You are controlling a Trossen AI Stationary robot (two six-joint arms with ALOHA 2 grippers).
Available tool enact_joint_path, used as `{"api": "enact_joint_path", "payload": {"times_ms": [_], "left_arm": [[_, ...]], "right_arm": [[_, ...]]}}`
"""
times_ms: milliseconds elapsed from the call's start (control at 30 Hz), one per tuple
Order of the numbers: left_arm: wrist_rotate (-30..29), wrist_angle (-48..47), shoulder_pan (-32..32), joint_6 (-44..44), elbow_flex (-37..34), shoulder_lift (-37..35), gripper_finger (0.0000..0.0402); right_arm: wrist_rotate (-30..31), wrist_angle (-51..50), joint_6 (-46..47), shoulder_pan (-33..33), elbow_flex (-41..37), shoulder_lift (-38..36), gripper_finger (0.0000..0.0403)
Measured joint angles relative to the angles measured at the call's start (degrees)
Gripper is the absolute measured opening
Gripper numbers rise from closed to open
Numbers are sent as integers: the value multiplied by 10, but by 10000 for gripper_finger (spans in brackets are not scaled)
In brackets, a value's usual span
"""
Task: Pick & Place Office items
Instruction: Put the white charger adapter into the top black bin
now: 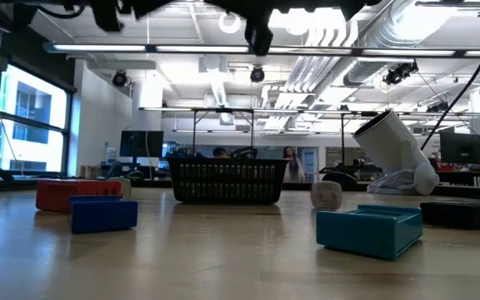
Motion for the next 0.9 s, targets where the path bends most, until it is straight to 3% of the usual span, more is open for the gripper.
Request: {"api": "enact_joint_path", "payload": {"times_ms": [200, 400, 567, 900], "left_arm": [[-52, -2, -22, 22, 14, 0, 137], [-142, -3, -24, 14, 27, 0, 204], [-142, -5, -24, 2, 27, 0, 243], [-122, -28, -24, -37, 26, 0, 246]], "right_arm": [[-7, -5, 0, -9, 0, 1, 114], [-15, 0, 1, -9, 0, 1, 114], [-21, 6, 1, -6, 0, 1, 114], [-33, 18, -1, -4, 0, -17, 114]]}}
